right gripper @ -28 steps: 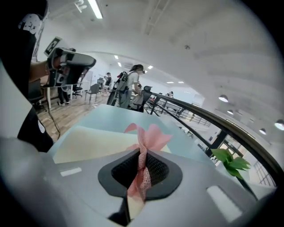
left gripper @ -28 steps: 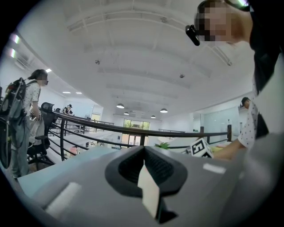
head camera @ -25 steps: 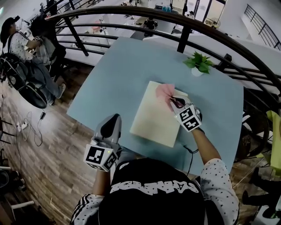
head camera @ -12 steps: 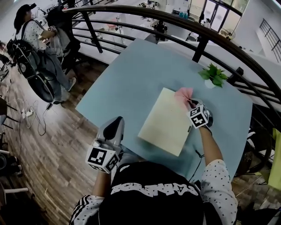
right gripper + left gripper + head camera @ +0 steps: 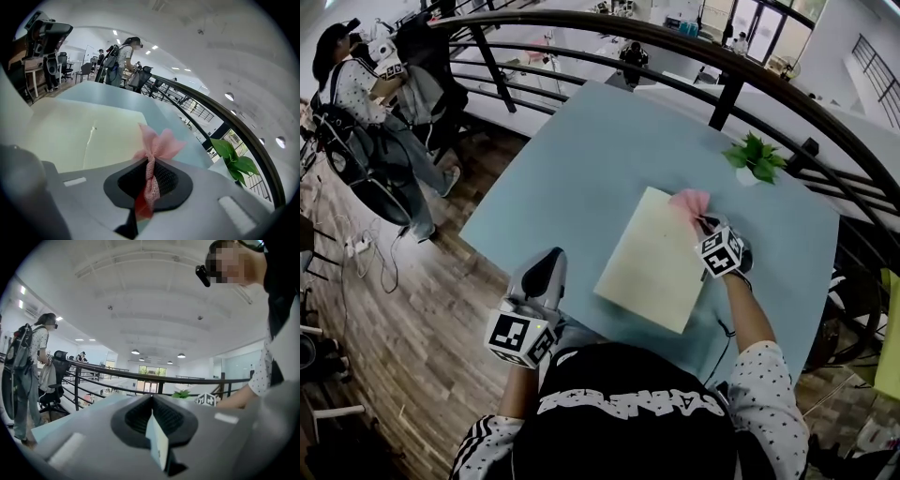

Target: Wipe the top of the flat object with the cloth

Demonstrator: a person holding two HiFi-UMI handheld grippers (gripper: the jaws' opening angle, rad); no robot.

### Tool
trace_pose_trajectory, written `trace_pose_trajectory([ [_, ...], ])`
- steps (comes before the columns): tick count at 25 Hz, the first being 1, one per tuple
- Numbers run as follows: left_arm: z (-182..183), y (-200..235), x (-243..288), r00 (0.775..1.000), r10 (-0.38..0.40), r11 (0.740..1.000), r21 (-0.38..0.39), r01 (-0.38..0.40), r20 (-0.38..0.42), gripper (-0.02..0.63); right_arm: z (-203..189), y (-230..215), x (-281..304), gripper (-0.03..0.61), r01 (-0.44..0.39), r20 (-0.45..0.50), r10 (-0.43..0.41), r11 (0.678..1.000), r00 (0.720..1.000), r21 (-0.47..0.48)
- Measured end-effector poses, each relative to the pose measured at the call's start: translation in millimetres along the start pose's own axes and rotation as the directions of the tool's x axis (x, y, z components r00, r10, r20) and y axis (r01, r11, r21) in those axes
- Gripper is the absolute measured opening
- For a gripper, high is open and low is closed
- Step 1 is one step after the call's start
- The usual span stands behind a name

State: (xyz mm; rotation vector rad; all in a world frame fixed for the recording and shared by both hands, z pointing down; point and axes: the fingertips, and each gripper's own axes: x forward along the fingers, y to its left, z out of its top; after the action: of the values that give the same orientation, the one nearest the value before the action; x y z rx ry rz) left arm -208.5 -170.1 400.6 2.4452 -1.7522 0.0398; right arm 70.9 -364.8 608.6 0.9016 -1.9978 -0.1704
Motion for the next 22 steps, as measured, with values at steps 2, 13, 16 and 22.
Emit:
trace_pose_trajectory([
  [2, -1.1, -3.3, 2.6, 1.000, -0.011, 1.000, 0.001, 0.011, -0.001, 0.000, -1.0, 3.8, -2.7, 0.018, -0.003, 0.006, 0.003, 1.000, 1.000, 0.014],
  [13, -0.3, -12.6, 7.2, 0.999, -0.039, 0.999, 0.003, 0.039, -0.004, 0.000, 0.5, 25.5, -16.2, 0.015, -0.021, 0.028, 0.020, 1.000, 0.999, 0.017],
  [16, 0.6, -19.1, 9.4, 0.998, -0.055, 0.998, 0.006, 0.055, -0.004, 0.000, -0.3, 32.5, -21.6, 0.014, -0.027, 0.033, 0.026, 1.000, 0.999, 0.010],
  [22, -1.9, -30.8, 13.6, 0.996, -0.088, 0.996, 0.011, 0.088, -0.012, 0.000, -1.4, 50.1, -32.7, 0.014, -0.042, 0.052, 0.043, 0.999, 0.998, -0.014],
])
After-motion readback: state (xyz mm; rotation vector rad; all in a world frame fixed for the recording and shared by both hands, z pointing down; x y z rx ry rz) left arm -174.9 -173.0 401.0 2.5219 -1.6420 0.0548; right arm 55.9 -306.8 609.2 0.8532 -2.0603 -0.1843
